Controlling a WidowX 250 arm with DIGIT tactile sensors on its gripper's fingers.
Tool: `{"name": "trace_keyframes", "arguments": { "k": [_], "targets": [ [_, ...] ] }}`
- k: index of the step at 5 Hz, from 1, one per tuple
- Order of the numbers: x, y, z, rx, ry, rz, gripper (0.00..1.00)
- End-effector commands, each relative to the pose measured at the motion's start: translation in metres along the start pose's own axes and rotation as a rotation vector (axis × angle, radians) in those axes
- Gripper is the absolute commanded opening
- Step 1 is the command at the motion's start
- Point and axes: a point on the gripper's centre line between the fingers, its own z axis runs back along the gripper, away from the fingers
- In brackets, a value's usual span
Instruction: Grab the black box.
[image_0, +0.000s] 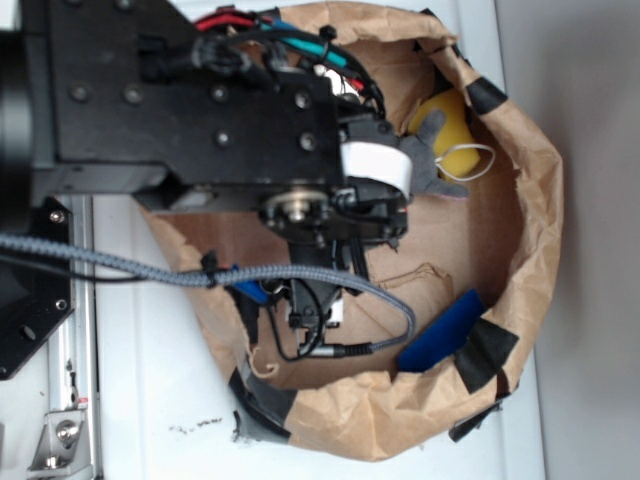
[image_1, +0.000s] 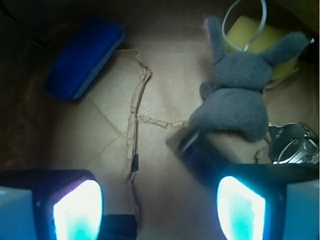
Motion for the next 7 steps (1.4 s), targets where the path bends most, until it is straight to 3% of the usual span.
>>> {"name": "trace_keyframes", "arguments": {
  "k": [1, 5, 7],
  "targets": [
    [0.006, -0.003, -0.01, 0.056, -0.033, -0.014, 1.0],
    [-0.012, 0.014, -0.059, 0.139, 0.065, -0.078, 1.0],
    [-0.017, 0.011, -0.067, 0.148, 0.059, -0.104, 1.0]
  ]
}}
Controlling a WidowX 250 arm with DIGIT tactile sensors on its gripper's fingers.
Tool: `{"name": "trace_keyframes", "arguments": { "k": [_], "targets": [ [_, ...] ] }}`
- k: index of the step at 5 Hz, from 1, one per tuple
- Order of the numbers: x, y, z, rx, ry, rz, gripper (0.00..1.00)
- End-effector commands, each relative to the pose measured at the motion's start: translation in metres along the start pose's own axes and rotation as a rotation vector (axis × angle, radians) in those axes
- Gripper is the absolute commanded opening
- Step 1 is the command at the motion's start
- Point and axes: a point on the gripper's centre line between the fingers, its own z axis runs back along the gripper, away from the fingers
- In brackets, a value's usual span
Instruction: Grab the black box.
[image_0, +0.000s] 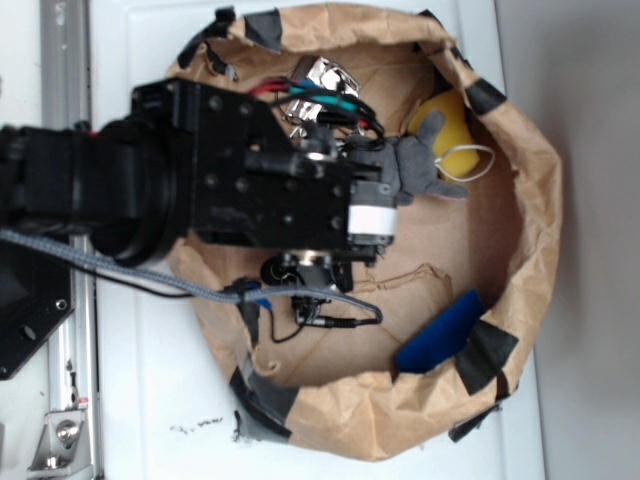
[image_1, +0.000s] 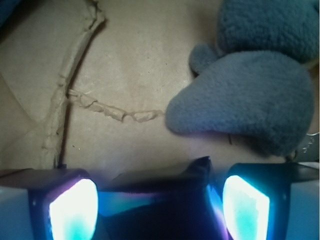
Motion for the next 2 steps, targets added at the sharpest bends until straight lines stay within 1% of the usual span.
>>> {"name": "trace_keyframes", "arguments": {
  "k": [1, 2],
  "targets": [
    [0.0004, -0.0024, 0.0036, -0.003, -0.009, -0.009, 1.0],
    [0.0014, -0.0021, 0.0103, -0.015, -0.03, 0.02, 0.0]
  ]
}}
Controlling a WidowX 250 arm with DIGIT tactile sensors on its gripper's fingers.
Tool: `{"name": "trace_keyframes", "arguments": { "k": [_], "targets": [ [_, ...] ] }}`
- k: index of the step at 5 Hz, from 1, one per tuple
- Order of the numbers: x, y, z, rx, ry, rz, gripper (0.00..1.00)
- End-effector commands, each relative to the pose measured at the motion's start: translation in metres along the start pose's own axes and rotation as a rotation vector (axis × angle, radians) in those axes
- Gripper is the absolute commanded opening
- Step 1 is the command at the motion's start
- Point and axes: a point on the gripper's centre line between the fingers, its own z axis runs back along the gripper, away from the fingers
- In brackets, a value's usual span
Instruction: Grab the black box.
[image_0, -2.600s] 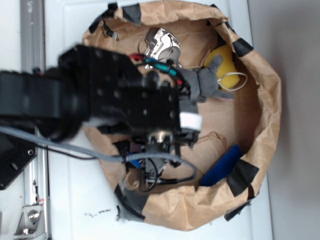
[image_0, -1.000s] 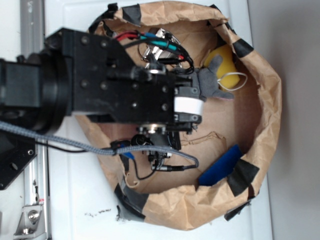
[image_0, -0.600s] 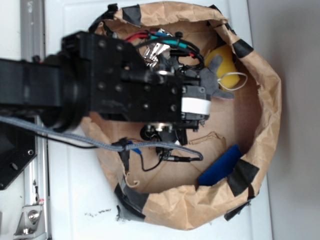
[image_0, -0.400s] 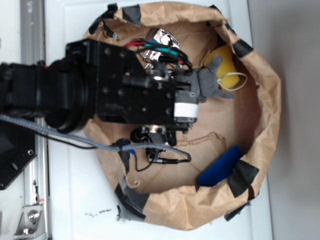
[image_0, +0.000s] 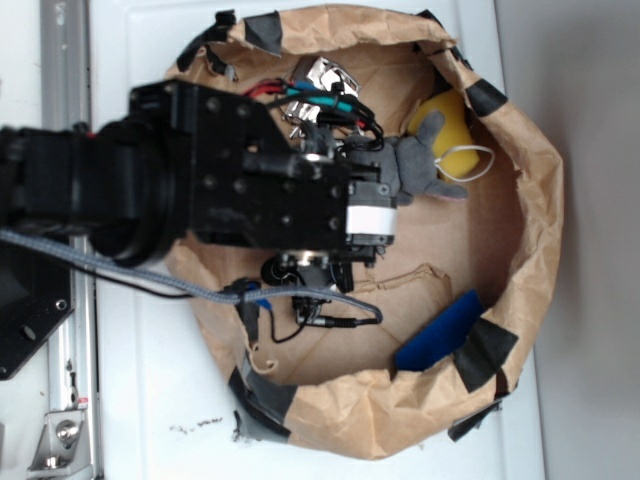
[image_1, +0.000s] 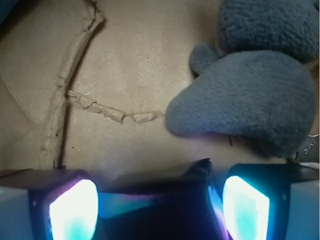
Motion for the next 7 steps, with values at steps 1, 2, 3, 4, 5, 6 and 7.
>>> {"name": "trace_keyframes", "arguments": {
  "k": [1, 2, 3, 4, 5, 6, 7],
  "targets": [
    [0.002, -0.001, 0.017, -0.013, -0.049, 0.024, 0.0],
    [0.003, -0.001, 0.022, -0.014, -0.064, 0.024, 0.0],
    [0.005, 0.001, 0.04, -0.044, -0.089, 0.038, 0.0],
    [0.01, -0.002, 0.078, -0.136, -0.115, 0.071, 0.0],
    [0.013, -0.007, 0.098, -0.176, -0.137, 0.081, 0.0],
    [0.014, -0.007, 0.099, -0.176, -0.146, 0.088, 0.0],
    [0.013, -0.003, 0.097, -0.165, -0.137, 0.083, 0.0]
  ]
}}
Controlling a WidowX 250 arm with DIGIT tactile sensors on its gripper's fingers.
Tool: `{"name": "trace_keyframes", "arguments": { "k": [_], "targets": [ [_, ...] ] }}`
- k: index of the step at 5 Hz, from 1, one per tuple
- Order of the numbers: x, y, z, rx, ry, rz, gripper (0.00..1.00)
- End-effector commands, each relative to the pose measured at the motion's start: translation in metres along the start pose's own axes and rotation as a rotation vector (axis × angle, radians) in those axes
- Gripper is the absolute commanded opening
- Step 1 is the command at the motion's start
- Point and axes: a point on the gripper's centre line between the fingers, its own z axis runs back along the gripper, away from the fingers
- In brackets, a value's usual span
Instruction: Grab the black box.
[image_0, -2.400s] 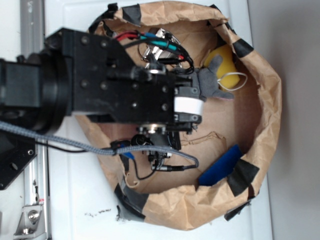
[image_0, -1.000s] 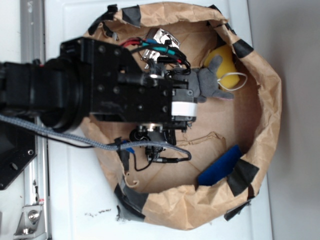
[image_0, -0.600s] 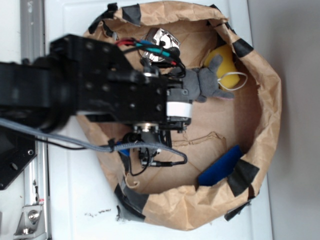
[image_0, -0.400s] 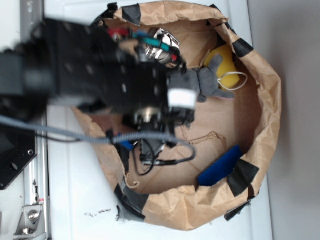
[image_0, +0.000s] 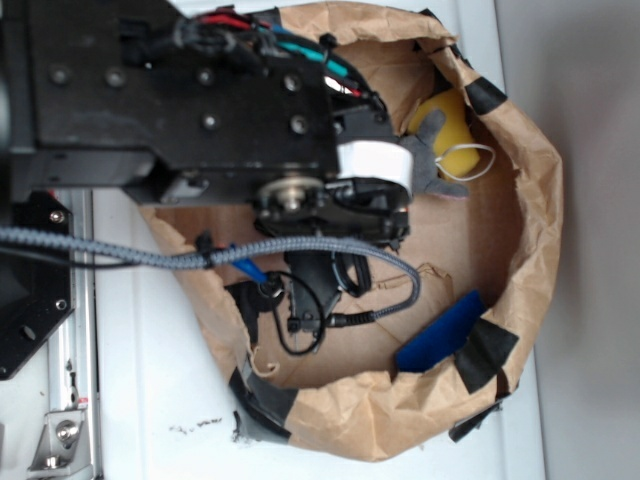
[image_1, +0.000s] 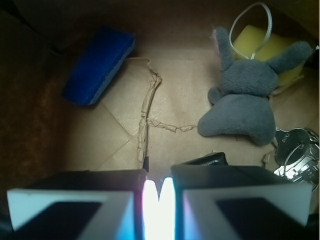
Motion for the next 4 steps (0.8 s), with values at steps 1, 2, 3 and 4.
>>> {"name": "trace_keyframes", "arguments": {
  "k": [1, 2, 3, 4],
  "targets": [
    [-0.004, 0.017, 0.009, 0.054, -0.045, -0.031, 1.0],
    [-0.014, 0.026, -0.005, 0.089, -0.032, -0.11, 1.0],
    [-0.013, 0.028, -0.017, 0.11, -0.04, -0.197, 1.0],
    [-0.007, 0.039, -0.03, 0.111, -0.037, -0.194, 1.0]
  ]
}}
